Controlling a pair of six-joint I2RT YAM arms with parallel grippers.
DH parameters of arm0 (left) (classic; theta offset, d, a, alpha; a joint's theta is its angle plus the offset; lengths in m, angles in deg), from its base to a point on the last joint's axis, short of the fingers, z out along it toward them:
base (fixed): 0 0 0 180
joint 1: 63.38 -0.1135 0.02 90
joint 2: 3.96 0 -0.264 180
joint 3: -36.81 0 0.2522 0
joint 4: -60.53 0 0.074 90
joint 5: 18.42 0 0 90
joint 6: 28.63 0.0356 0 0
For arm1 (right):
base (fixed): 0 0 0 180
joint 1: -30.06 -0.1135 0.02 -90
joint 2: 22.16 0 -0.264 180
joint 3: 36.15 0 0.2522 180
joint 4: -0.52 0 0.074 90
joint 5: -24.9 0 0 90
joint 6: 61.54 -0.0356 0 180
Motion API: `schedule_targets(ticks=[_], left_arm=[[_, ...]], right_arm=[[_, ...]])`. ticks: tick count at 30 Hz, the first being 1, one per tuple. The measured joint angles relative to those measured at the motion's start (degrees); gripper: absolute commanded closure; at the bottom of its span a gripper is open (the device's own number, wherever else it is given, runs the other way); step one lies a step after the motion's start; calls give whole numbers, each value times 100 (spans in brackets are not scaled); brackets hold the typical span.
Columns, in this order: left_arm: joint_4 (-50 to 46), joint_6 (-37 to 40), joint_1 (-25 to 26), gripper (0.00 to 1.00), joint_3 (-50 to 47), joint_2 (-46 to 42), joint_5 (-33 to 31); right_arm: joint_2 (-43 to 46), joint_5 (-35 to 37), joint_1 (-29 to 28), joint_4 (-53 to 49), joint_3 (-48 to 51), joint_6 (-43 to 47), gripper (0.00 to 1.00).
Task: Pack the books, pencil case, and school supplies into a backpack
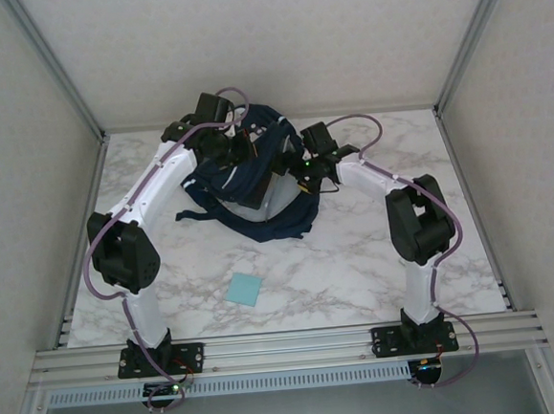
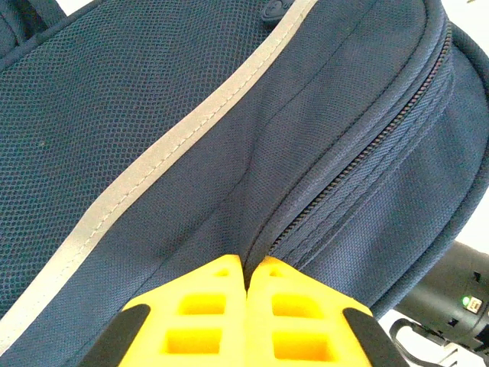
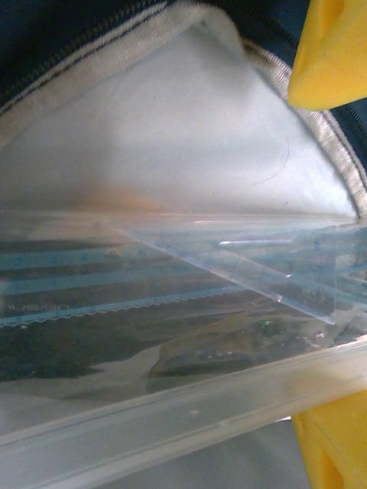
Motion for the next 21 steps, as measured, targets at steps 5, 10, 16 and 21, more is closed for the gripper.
schedule_targets(ticks=[5,10,16,21], left_arm=[[-2,2,0,100,0,0,13],[0,2,0,100,0,0,9],[0,2,0,100,0,0,13],[-2,2,0,100,0,0,15]], right_arm=[[-492,-361,0,297,-623,-144,12],[-553,-514,0,350,-811,-186,12],[-256,-479,0,341,-413,-116,16],[398,-291,0,302,334,72,31]])
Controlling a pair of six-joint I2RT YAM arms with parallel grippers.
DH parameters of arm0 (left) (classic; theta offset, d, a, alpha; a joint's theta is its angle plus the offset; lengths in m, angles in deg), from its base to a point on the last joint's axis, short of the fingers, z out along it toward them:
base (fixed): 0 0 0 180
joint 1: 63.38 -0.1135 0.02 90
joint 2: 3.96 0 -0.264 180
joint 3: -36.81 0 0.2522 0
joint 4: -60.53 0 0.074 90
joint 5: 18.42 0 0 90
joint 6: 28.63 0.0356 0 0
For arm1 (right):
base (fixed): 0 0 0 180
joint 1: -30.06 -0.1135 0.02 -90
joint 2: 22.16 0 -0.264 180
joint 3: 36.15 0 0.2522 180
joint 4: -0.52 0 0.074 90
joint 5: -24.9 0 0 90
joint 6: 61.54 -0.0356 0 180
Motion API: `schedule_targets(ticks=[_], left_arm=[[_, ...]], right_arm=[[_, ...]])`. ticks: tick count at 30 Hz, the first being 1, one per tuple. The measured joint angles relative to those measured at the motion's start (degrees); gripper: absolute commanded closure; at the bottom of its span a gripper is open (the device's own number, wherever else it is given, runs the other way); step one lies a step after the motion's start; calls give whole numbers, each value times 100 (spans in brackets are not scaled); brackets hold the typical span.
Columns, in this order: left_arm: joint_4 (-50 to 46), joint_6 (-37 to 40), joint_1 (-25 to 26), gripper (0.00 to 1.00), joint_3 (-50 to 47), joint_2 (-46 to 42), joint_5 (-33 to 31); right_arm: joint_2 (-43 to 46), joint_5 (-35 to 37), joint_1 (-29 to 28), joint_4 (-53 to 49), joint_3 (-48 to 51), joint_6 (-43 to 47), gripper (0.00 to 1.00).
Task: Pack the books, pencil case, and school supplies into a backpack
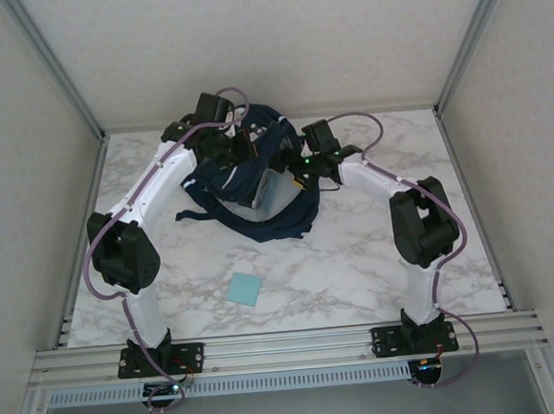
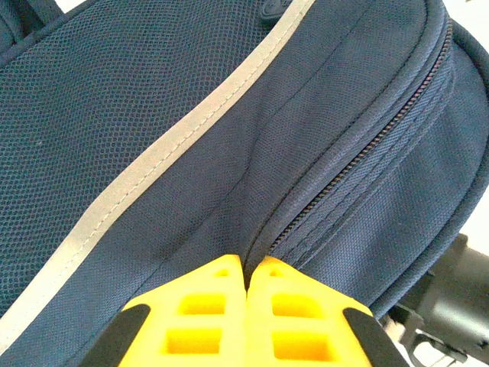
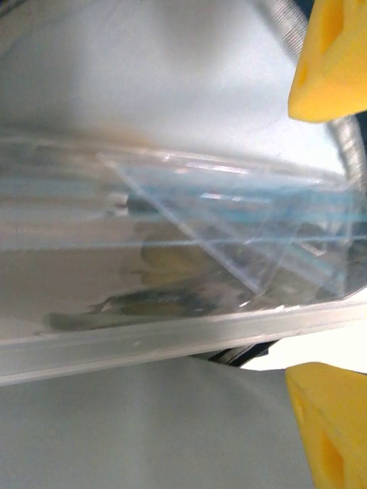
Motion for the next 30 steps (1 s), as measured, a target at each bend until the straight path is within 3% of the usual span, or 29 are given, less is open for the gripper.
schedule_targets(ticks=[3,7,14,23,30], left_arm=[[0,0,0,100,0,0,0],[0,-2,2,100,0,0,9],[-2,-44,109,100,-2,-4,13],[177,-439,380,100,-61,-85,-94],[173,-597,431,100,22,-85,-142]], right_arm=[[122,17,0,52,192,24,55],[-63,-42,-44,297,181,-66,64],[-964,-223,-221,1259,-166,-640,65],[-2168,-481,-273,2385,-1335,-1926,68],[-2341,-540,-273,2673,-1436,-2343,57]])
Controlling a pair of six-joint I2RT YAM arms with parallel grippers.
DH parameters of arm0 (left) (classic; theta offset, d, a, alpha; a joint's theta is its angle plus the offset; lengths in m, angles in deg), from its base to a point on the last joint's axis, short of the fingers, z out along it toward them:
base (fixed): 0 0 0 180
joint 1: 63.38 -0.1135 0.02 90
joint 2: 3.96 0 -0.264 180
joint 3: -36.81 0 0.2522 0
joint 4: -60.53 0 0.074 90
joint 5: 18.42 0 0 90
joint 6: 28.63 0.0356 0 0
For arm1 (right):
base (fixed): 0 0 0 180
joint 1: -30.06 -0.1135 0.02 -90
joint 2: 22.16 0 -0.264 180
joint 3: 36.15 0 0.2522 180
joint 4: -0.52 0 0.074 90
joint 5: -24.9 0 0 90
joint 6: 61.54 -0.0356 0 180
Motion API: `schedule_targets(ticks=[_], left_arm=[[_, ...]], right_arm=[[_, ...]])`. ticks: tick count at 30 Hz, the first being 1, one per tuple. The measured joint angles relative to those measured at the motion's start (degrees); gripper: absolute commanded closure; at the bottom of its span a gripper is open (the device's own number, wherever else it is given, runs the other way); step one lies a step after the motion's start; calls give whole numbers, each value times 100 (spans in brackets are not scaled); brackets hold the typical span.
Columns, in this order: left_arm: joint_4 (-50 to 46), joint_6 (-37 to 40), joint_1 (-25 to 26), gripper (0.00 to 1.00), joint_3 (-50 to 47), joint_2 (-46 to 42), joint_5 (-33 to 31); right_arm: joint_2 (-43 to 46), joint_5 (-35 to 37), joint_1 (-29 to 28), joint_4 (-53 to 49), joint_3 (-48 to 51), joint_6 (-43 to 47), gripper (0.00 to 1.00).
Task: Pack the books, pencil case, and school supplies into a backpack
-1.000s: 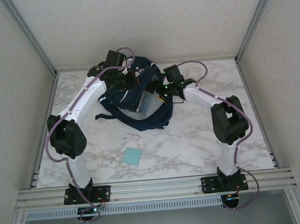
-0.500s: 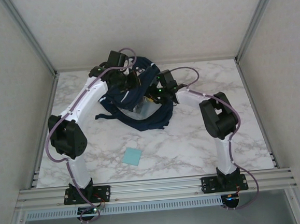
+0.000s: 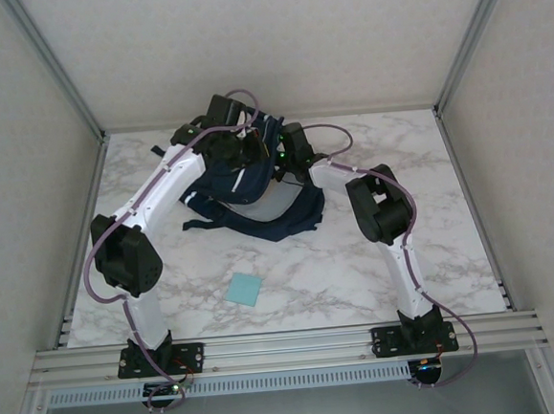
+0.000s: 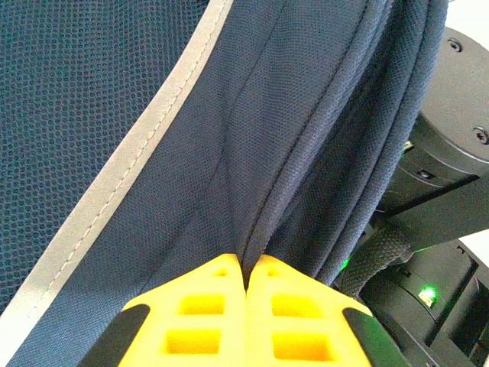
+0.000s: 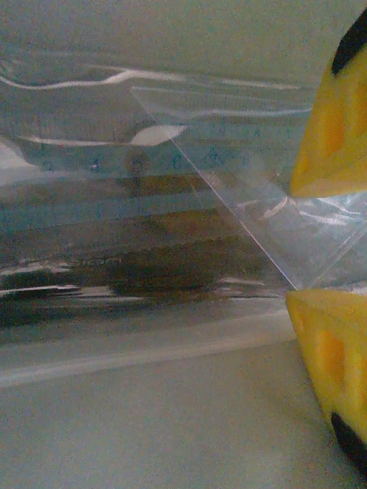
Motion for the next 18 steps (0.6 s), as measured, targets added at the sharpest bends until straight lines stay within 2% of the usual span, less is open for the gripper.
schedule_targets(ticks=[3,9,12,18], left_arm=[[-109,22,0,100,136,0,-11],[-461,153,-66,100,710,15,92],[-632,216,-153,100,1029,61,164],[-636,210,-127,100,984,103,376]], right_arm=[[168,13,13,-76,181,46,45],[981,68,120,-778,881,431,31],[1440,166,229,-1163,1178,699,27],[2282,426,457,-2087,1419,1425,23]])
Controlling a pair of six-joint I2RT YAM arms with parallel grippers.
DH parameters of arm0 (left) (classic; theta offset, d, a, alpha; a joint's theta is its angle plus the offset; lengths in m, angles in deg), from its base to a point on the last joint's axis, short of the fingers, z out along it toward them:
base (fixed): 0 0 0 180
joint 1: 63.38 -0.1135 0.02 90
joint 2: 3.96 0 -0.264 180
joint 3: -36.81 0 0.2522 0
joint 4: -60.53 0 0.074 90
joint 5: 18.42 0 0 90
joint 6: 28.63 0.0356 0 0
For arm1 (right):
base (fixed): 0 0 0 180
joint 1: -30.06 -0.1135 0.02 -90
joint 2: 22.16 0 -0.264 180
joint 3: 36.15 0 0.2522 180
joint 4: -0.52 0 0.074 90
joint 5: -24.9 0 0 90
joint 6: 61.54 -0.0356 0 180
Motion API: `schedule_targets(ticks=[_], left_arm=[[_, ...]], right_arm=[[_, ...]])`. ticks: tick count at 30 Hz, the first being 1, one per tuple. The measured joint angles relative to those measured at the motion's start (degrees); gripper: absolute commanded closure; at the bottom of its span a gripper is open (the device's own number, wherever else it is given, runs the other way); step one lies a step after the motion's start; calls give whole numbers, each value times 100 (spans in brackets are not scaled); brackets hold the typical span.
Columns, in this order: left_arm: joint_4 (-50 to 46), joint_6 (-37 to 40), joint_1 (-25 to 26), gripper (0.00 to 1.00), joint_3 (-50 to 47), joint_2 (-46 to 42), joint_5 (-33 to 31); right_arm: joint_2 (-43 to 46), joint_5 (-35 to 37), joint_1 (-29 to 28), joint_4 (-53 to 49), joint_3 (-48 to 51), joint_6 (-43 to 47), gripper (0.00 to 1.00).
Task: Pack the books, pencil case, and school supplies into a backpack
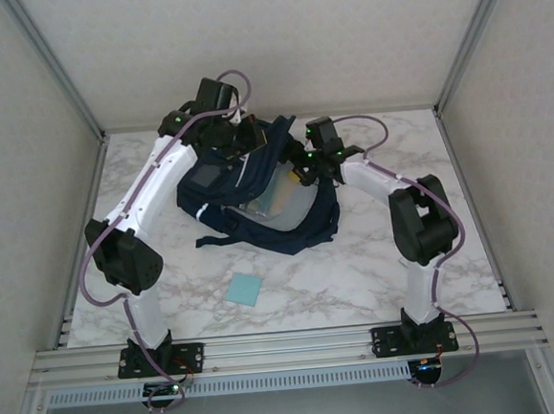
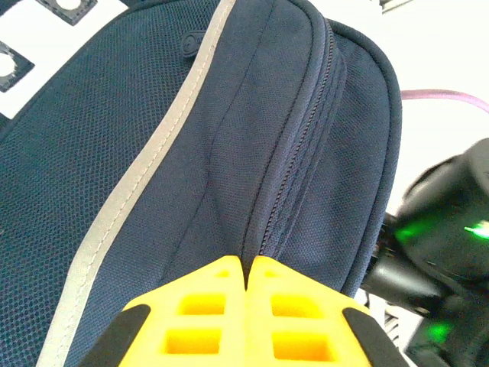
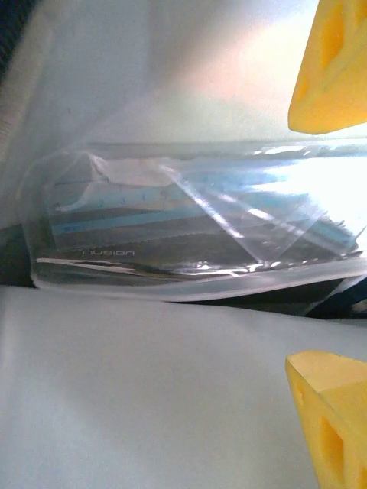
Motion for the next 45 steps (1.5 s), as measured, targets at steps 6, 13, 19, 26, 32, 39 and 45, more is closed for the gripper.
schedule_targets(ticks=[6,13,19,26,32,39,45], left_arm=[[271,-48,125,100,-393,0,68],[498,-173,315,45,-636,66,92],[699,-260,229,25,-1147,-109,13],[868,-391,-688,23,-2754,-1128,-341],[1091,-654,-1399,20,-4068,-1947,-678],[1552,-1075,-1530,21,-4581,-1762,-695],[2155,-1414,-1530,24,-4690,-1250,-785]], right_arm=[[973,494,138,-949,444,789,21],[1853,848,136,-1650,1073,1423,19],[2330,1200,-57,-2002,1781,1456,18],[2424,1648,-216,-2039,2531,1248,6],[2437,1742,-227,-1823,3042,1091,4],[1875,1394,-415,-859,3018,1045,5],[1126,1272,-424,-822,2494,966,7]])
